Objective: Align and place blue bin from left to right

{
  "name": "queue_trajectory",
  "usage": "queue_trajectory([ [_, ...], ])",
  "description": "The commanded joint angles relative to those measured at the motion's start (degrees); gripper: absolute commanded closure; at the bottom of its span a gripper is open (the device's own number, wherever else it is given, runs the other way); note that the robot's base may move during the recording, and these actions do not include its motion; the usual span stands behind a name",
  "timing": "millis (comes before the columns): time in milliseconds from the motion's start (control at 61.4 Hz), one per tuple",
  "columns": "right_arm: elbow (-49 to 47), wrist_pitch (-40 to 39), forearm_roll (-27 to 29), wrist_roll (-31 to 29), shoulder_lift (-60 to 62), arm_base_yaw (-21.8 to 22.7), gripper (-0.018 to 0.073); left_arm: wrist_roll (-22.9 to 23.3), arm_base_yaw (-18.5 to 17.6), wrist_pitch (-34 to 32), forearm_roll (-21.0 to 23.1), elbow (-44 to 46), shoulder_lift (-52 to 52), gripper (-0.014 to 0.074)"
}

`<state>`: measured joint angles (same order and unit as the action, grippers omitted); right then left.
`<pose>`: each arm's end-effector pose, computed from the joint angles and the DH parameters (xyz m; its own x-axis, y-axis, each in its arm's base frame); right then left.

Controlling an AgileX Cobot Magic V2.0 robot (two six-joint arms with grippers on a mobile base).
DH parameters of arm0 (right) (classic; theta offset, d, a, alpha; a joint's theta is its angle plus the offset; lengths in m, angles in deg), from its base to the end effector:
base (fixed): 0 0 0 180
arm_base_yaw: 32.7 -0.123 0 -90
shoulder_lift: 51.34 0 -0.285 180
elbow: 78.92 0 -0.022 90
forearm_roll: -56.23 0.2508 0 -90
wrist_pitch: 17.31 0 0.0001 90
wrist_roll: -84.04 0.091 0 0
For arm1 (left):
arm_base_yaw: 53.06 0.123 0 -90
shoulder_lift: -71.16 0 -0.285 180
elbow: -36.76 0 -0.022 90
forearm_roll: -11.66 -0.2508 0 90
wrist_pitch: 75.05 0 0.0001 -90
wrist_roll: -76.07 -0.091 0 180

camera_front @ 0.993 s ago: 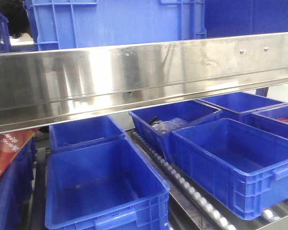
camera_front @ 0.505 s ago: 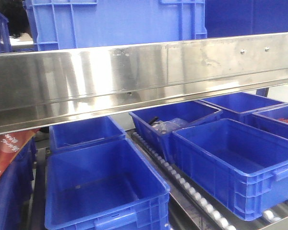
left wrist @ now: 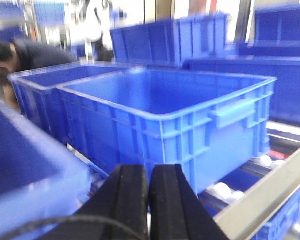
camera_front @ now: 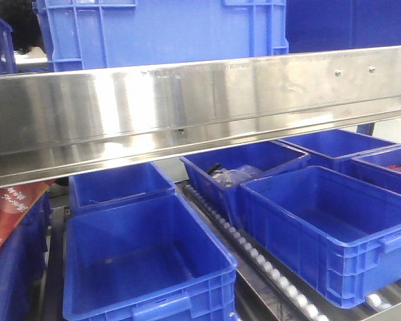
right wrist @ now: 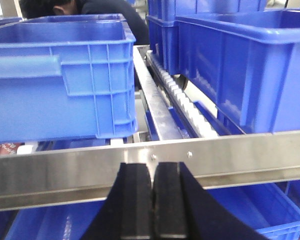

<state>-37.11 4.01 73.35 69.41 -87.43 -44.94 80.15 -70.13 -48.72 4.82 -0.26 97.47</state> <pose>0.0955 0.0307 0.3517 -0.1495 -0.0079 -0.9887 -0.3108 0.9497 0.0394 0.0489 -0.0100 0.3822 0.0171 0.0322 -0.9993 0.2422 0.9696 0.0354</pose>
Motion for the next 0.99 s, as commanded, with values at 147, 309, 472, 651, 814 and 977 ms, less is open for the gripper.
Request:
queue_trajectory([
  [147,7.11,-5.23,-0.5,-0.59,6.86,0.16,0.0631,-0.46,-0.21,-1.62,1.07,-6.65,-12.27,0.0582],
  [309,8.82,-6.38,-0.5,-0.59,7.62,0.16,0.0631,-0.46,-0.21,-1.23,1.06,-9.57,-17.19,0.0582],
  [472,8.82,-7.42,-0.5,-0.59,7.62,0.16,0.0631,-0.46,-0.21,-0.8,1.06,-9.69,-18.29,0.0582],
  [651,8.82,-7.26,-0.5,-0.59,7.62,0.16,0.0631,-0.46,-0.21,-0.8,1.06,-9.69,-18.29,0.0582],
  [814,8.82,-7.26,-0.5,-0.59,7.62,0.16,0.0631,-0.46,-0.21,-0.8,1.06,-9.69,-18.29,0.0582],
  [977,8.82,-7.26,-0.5,-0.59,7.62,0.16,0.0631,-0.46,-0.21,-0.8,1.06,-9.69,-18.29,0.0582],
])
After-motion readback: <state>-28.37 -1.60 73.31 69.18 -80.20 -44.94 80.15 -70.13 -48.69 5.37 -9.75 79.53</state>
